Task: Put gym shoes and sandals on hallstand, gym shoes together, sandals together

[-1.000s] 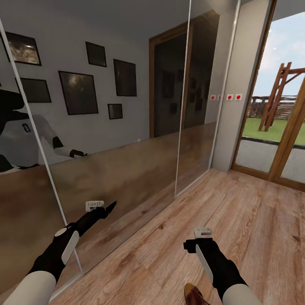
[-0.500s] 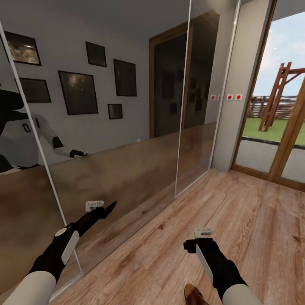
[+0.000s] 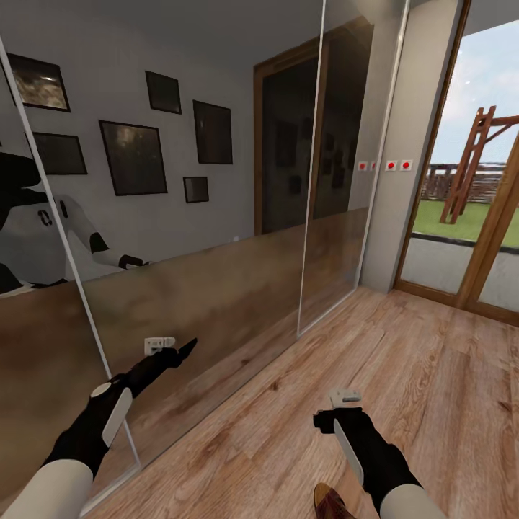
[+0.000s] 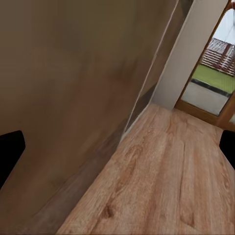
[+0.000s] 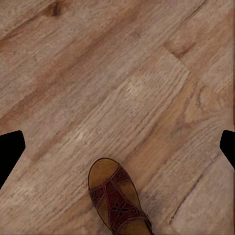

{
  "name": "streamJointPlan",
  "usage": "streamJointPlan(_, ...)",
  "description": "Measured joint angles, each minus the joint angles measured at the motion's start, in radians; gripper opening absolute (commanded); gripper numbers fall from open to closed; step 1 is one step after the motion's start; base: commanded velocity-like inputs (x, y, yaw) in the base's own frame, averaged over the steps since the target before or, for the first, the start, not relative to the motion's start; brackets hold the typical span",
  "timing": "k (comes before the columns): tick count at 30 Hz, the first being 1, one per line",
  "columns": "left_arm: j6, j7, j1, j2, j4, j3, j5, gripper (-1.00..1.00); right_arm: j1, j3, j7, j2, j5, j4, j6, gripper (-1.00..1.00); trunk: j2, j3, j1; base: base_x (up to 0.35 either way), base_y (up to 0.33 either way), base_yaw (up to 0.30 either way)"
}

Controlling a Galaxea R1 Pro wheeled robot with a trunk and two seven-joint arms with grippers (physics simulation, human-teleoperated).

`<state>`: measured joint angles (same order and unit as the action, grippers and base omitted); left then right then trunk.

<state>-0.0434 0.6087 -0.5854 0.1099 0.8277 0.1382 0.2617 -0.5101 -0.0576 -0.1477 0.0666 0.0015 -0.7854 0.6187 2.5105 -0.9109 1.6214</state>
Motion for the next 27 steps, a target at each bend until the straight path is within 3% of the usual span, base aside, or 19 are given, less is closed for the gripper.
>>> streamJointPlan(6,-0.126,0.001,0.0,0.014,0.096,-0.01,-0.019,1.0,0.0,-0.018,0.027,-0.025,0.003,0.101,-0.081,1.0,0.0,0.0,0.0,0.0,0.0,0.0)
streamJointPlan(9,-0.169,0.001,0.0,0.015,0.136,-0.05,-0.054,1.0,0.0,-0.039,0.064,-0.035,0.004,0.164,-0.144,1.0,0.0,0.0,0.0,0.0,0.0,0.0)
streamJointPlan(11,-0.188,0.002,0.0,0.015,0.153,-0.124,-0.111,1.0,0.0,-0.052,0.097,-0.04,0.004,0.205,-0.187,1.0,0.0,0.0,0.0,0.0,0.0,0.0)
streamJointPlan(12,-0.199,0.006,0.0,0.013,0.16,-0.208,-0.168,1.0,0.0,-0.06,0.119,-0.042,0.004,0.24,-0.21,1.0,0.0,0.0,0.0,0.0,0.0,0.0)
streamJointPlan(13,-0.201,0.006,0.0,0.014,0.162,-0.232,-0.181,1.0,0.0,-0.061,0.124,-0.043,0.004,0.255,-0.214,1.0,0.0,0.0,0.0,0.0,0.0,0.0)
streamJointPlan(20,-0.207,0.006,-0.001,0.009,0.166,-0.262,-0.199,1.0,0.0,-0.063,0.132,-0.043,0.005,0.313,-0.222,1.0,0.0,0.0,0.0,0.0,0.0,0.0)
streamJointPlan(27,-0.286,0.009,-0.005,-0.019,0.167,-0.325,-0.203,1.0,0.0,-0.063,0.134,-0.043,0.004,0.329,-0.223,1.0,0.0,0.0,0.0,0.0,0.0,0.0)
